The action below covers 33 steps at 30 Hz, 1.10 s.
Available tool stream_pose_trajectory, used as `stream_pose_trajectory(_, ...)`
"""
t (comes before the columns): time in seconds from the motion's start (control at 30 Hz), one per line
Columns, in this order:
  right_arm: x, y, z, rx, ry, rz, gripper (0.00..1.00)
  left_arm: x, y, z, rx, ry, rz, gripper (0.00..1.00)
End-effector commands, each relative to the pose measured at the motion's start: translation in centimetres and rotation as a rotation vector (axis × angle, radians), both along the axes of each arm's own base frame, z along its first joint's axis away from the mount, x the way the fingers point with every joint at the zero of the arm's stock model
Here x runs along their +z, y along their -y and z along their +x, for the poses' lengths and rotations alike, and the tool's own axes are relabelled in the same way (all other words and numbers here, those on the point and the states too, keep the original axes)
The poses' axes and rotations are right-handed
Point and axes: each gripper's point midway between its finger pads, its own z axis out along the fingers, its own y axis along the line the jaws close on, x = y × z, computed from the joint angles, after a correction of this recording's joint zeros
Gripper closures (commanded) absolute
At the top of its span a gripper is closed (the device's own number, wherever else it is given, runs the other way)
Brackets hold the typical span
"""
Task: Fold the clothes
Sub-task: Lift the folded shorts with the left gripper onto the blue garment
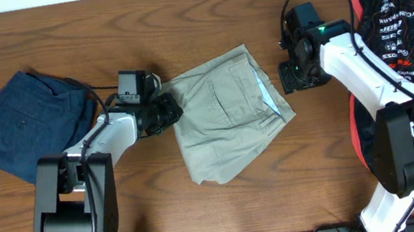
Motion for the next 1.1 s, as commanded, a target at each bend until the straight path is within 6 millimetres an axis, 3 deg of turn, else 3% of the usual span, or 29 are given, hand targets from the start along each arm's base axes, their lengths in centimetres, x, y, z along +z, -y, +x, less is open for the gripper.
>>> stream_pose_trajectory(0.0,0.1,-0.6,-0.2,0.020,0.000,0.006,0.47,2.9,-1.5,2.1,-0.003,0.108,-0.004,0.94)
stream_pose_trajectory(0.17,0.1,-0.5,-0.2,0.020,0.001,0.006,0.46,12.1,-7.2,5.8,0.122,0.355,0.006,0.94)
stream_pose_trajectory(0.27,0.1,-0.5,-0.2,0.020,0.001,0.003,0.46,18.4,-12.2,6.7,0.233,0.514,0.048,0.94)
stream_pose_trajectory(0.37,0.1,-0.5,-0.2,0.020,0.002,0.003,0.46,23.2,-18.1,6.2,0.373,0.632,0.128,0.94)
stream_pose_trajectory(0.47,0.1,-0.5,-0.1,0.020,0.003,0.003,0.46,25.6,-23.6,4.6,0.511,0.682,0.192,0.94)
stream_pose_trajectory(0.57,0.1,-0.5,-0.1,0.020,0.006,0.004,0.46,25.1,-28.3,2.4,0.631,0.637,0.229,0.94)
stream_pose_trajectory(0.77,0.1,-0.5,0.0,0.020,0.008,0.005,0.46,18.8,-35.2,-1.8,0.817,0.383,0.293,0.92)
stream_pose_trajectory(0.9,0.1,-0.5,-0.1,0.020,0.006,0.004,0.46,14.2,-37.5,-3.6,0.889,0.220,0.300,0.92)
stream_pose_trajectory(1.07,0.1,-0.5,-0.2,0.021,0.001,0.002,0.46,10.7,-38.3,-4.4,0.910,0.114,0.271,0.90)
